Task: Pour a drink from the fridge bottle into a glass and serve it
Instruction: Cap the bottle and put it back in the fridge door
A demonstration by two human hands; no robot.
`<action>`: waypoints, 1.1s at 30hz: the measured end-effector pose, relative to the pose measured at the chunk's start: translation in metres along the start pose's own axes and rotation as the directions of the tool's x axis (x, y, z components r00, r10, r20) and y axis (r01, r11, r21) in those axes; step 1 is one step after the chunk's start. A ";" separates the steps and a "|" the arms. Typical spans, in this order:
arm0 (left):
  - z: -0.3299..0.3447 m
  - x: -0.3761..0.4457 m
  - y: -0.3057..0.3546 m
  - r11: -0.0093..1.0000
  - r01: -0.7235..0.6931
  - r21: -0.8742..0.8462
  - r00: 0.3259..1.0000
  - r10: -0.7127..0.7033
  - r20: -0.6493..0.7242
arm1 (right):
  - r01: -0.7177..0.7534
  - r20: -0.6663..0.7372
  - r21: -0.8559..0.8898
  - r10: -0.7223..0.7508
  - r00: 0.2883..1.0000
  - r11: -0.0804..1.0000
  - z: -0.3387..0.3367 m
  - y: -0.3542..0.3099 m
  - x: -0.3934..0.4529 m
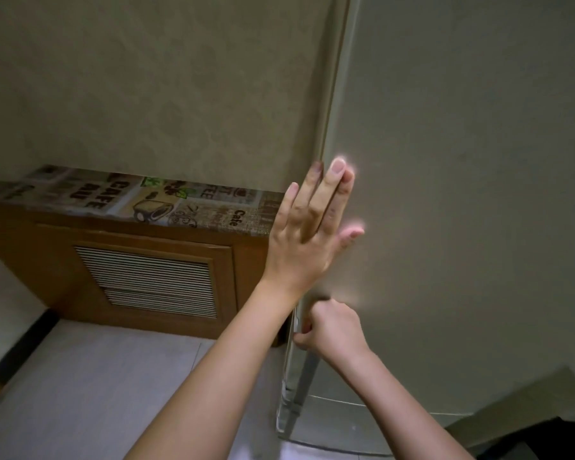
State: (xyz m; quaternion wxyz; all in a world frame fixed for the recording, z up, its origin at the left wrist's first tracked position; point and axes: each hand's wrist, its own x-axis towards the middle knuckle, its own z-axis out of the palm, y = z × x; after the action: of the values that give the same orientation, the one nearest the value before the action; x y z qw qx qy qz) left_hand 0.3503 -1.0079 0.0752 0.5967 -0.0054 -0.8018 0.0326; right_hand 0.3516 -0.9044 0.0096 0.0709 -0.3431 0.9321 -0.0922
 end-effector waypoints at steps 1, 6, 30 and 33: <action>0.002 0.001 -0.001 1.000 -0.002 0.006 1.000 0.002 0.003 | -0.001 -0.005 -0.003 0.001 1.000 1.000 -0.001 0.000 0.002; 0.008 0.003 -0.006 1.000 -0.019 0.019 1.000 0.019 0.010 | 0.002 -0.038 -0.030 -0.004 0.999 1.000 0.000 -0.001 0.007; -0.122 -0.019 -0.012 0.964 0.151 -0.220 0.888 -0.035 0.458 | -0.230 -0.179 0.098 0.244 0.953 0.968 -0.023 -0.046 -0.114; -0.152 -0.037 -0.007 0.927 0.220 -0.303 0.834 -0.018 0.552 | -0.264 -0.317 0.157 0.302 0.899 0.952 -0.024 -0.052 -0.158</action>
State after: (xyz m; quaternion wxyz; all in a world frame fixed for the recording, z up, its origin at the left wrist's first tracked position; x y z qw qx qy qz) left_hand 0.5065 -1.0102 0.0839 0.3368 -0.0526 -0.9281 -0.1500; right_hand 0.4986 -0.8375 0.0551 -0.0582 -0.1785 0.9638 -0.1893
